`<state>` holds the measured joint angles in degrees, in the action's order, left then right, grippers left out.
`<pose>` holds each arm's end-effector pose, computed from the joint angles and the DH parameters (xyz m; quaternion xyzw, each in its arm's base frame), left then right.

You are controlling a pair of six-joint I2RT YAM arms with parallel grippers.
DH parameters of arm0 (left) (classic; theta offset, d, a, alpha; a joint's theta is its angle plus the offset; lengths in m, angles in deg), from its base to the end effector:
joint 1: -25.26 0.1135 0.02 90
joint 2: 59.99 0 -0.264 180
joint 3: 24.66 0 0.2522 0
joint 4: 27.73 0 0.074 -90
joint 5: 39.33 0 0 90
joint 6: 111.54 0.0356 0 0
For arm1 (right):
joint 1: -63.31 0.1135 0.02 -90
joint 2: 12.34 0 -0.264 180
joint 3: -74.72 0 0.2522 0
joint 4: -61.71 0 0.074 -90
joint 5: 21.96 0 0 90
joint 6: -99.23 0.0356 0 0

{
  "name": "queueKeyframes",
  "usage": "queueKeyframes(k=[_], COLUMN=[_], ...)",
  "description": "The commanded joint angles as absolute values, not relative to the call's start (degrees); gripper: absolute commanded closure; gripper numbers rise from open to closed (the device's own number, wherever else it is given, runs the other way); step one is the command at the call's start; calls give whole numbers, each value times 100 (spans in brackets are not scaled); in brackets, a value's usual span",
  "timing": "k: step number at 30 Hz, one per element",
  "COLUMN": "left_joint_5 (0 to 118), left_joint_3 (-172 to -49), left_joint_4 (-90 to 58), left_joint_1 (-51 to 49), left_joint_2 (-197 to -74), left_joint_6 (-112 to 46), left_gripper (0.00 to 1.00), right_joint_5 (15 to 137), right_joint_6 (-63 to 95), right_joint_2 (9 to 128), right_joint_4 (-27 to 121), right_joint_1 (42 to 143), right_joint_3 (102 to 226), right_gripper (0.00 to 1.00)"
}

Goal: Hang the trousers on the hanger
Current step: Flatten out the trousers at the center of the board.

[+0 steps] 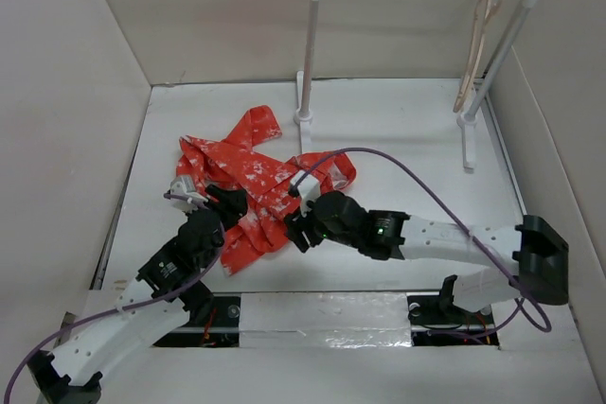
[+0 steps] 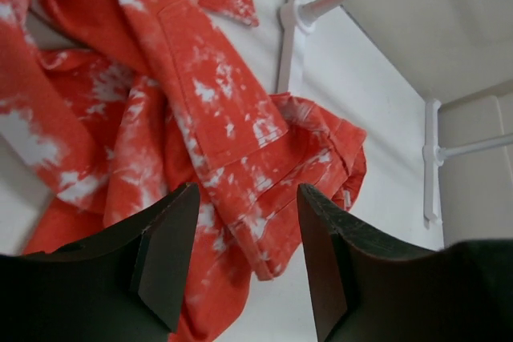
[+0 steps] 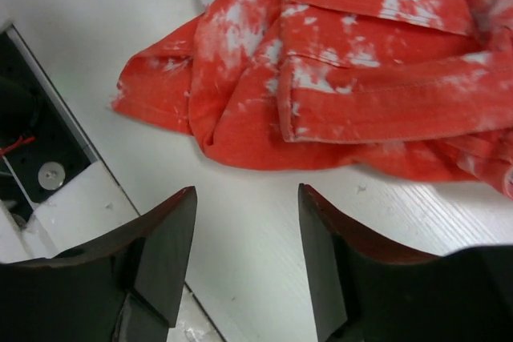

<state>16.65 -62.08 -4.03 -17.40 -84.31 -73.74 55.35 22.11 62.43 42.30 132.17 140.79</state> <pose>0.1067 -0.0713 0.2603 -0.2474 0.7177 -0.2976 0.5790 0.1140 0.2731 0.2789 -0.3499 0.7794 0.2627 0.4485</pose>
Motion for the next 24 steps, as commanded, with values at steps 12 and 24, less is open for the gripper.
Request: queueKeyframes(k=[12,24], left_joint_5=[1990,2229], left_joint_3=[-5706,-5364], left_joint_4=[283,-463], left_joint_1=[-1720,-1720], left_joint_2=[-8644,-9567], left_joint_6=[-8174,-8148], left_gripper=[39,38], right_joint_5=[4124,2902], right_joint_6=[1977,2285], right_joint_2=[8495,8751], right_joint_4=[4603,4478], right_joint_1=[13397,13345], right_joint_3=[15413,15554], right_gripper=[32,83])
